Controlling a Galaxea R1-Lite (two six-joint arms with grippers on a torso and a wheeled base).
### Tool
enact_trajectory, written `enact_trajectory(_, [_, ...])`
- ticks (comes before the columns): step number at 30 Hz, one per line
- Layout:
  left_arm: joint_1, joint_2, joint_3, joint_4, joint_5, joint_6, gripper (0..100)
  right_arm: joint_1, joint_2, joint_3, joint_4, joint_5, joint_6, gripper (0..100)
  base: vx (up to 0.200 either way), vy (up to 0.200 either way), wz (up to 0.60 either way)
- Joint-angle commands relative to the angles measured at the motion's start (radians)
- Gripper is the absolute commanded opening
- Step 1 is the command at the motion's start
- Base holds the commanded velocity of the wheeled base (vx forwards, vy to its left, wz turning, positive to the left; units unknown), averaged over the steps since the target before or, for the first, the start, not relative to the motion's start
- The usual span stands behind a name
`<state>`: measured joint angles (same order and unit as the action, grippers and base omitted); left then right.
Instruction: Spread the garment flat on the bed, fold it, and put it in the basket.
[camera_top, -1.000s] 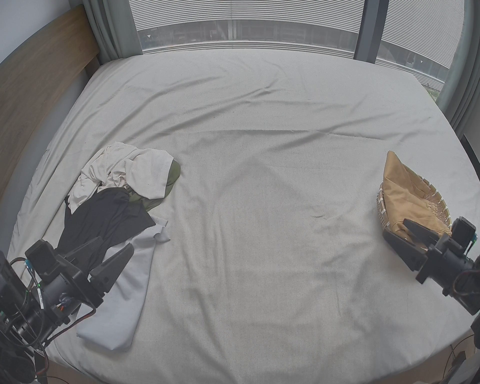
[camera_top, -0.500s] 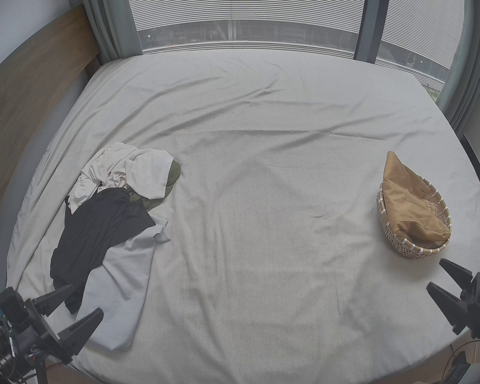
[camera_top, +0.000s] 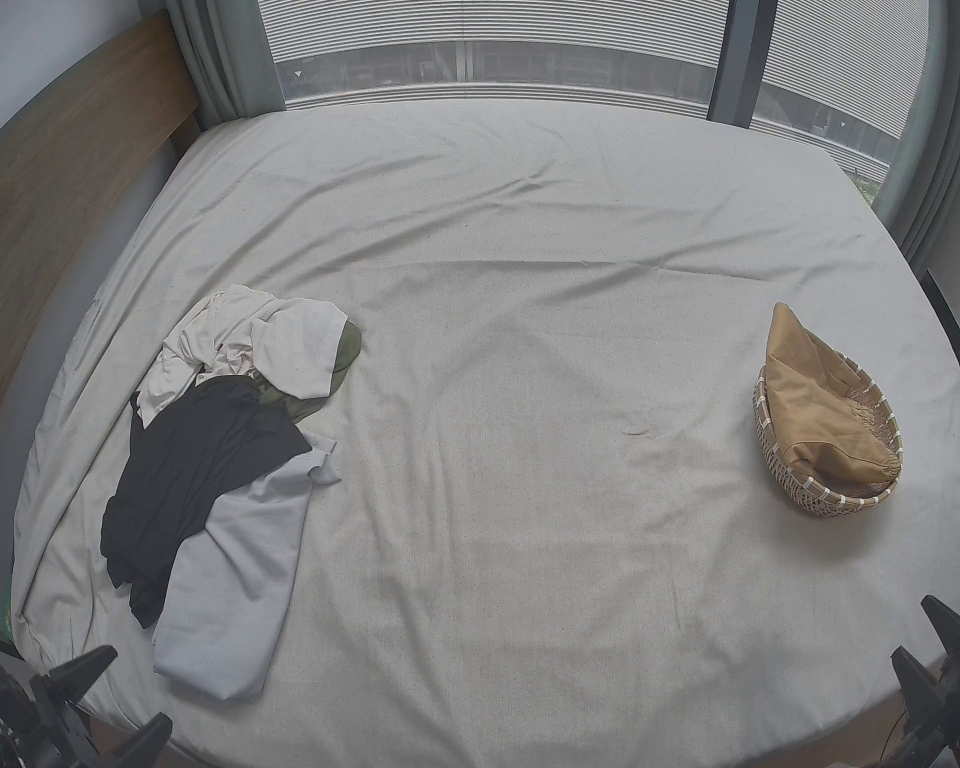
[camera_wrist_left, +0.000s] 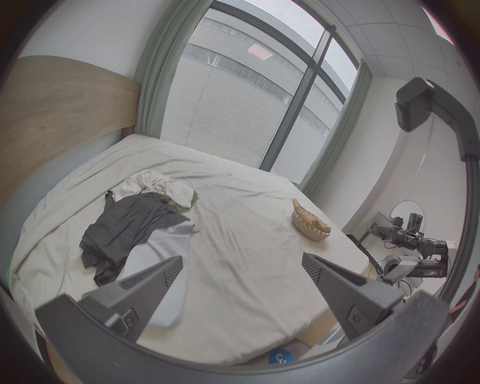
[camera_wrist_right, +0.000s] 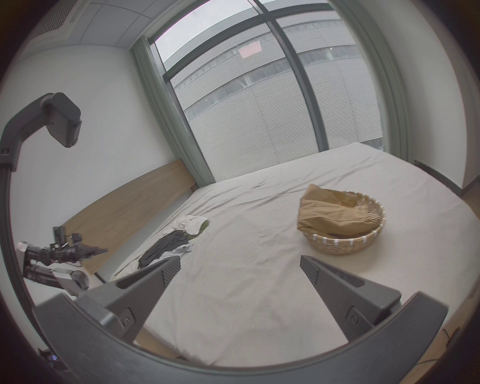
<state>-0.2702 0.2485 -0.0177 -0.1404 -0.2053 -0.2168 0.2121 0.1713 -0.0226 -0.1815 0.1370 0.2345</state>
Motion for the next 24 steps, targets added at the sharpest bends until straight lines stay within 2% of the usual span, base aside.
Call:
enact_trajectory(1, [0.031,-0.160,0.018,0.068,0.023,-0.003,100,-0.019,-0.067,0.023,0.051,-0.070,-0.007,100,0.000,0.000,0.00])
enact_trajectory(3, [0.031,-0.160,0.018,0.068,0.038,-0.009,100,-0.027,-0.067,0.023,0.063,-0.096,-0.020,100,0.000,0.000,0.00])
enact_trajectory(6, [0.059,-0.158,0.016,0.071,0.044,-0.009,100,-0.097,-0.067,0.023,0.073,-0.108,-0.089,100,0.000,0.000,0.00])
enact_trajectory(8, [0.065,-0.158,0.018,0.070,0.049,-0.007,100,-0.099,-0.067,0.023,0.122,-0.114,-0.098,100,0.000,0.000,0.00])
enact_trajectory(11, [0.068,-0.158,0.018,0.068,0.089,-0.001,100,-0.099,-0.067,0.023,0.123,-0.122,-0.107,100,0.000,0.000,0.00])
enact_trajectory(15, [0.105,-0.158,0.018,0.068,0.153,0.022,100,-0.108,-0.067,0.023,0.131,-0.208,-0.172,100,0.000,0.000,0.00])
enact_trajectory(24, [0.164,-0.158,0.018,0.068,0.159,0.031,100,-0.112,-0.065,0.023,0.149,-0.201,-0.190,100,0.000,0.000,0.00])
